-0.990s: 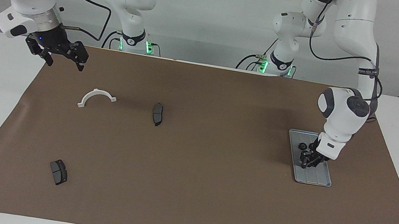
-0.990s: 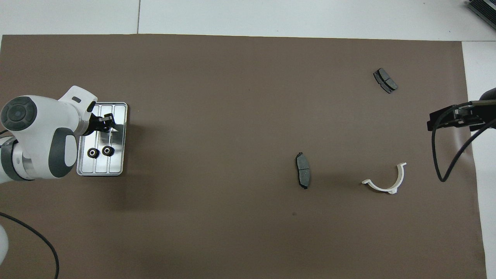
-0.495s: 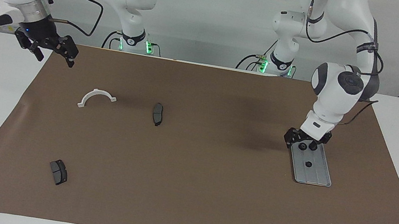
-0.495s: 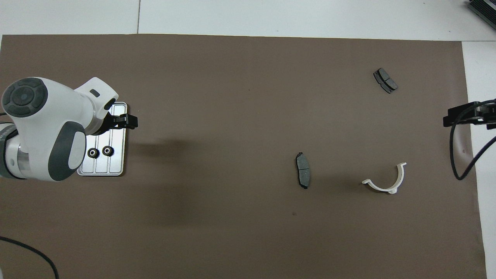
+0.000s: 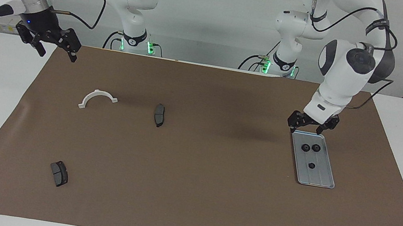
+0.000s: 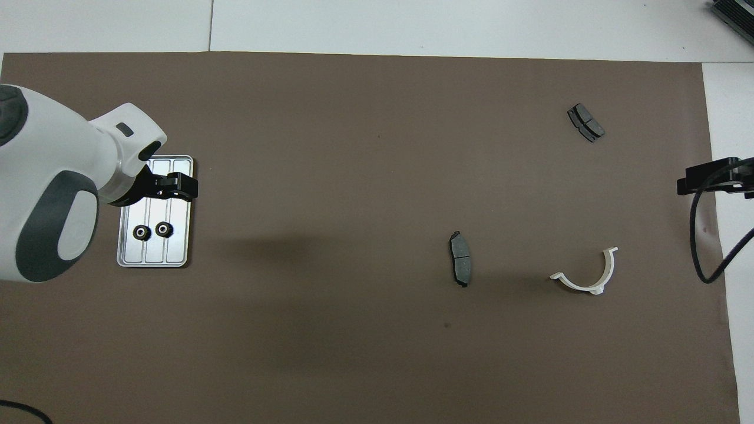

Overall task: Pick bearing gear from pile to tray
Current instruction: 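Lower the third gear into the tray and open the left gripper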

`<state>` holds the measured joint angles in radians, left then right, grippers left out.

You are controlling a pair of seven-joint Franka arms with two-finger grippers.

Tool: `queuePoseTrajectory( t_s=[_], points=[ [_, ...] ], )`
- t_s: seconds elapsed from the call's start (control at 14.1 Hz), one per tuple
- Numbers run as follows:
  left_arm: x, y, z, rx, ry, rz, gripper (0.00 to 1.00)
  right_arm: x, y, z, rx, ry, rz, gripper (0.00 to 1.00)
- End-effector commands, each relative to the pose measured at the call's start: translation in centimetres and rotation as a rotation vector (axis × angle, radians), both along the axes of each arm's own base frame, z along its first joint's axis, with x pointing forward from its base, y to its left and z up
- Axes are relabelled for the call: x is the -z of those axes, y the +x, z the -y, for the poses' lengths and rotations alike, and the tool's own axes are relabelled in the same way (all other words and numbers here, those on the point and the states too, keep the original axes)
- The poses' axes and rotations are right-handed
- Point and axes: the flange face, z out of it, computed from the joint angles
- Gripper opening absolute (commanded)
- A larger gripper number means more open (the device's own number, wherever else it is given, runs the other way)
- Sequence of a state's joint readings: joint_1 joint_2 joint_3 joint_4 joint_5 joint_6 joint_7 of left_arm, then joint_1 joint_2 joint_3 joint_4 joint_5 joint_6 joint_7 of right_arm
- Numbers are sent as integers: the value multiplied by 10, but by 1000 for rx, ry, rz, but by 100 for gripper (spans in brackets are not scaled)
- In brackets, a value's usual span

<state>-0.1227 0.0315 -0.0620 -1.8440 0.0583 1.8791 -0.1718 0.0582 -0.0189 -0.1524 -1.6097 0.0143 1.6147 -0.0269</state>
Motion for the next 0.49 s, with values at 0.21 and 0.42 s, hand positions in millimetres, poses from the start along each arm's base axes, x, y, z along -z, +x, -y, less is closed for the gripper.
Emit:
queuePoseTrajectory(
  t_s=[0.21,0.42],
  points=[
    [-91,-21,-30,21,-21,6,100,0,-8,-21,-29,12,-11,100],
    [-127,-27,-48,112,-62,-26,100,-1,-7,-21,-24,19,-4,100]
  ],
)
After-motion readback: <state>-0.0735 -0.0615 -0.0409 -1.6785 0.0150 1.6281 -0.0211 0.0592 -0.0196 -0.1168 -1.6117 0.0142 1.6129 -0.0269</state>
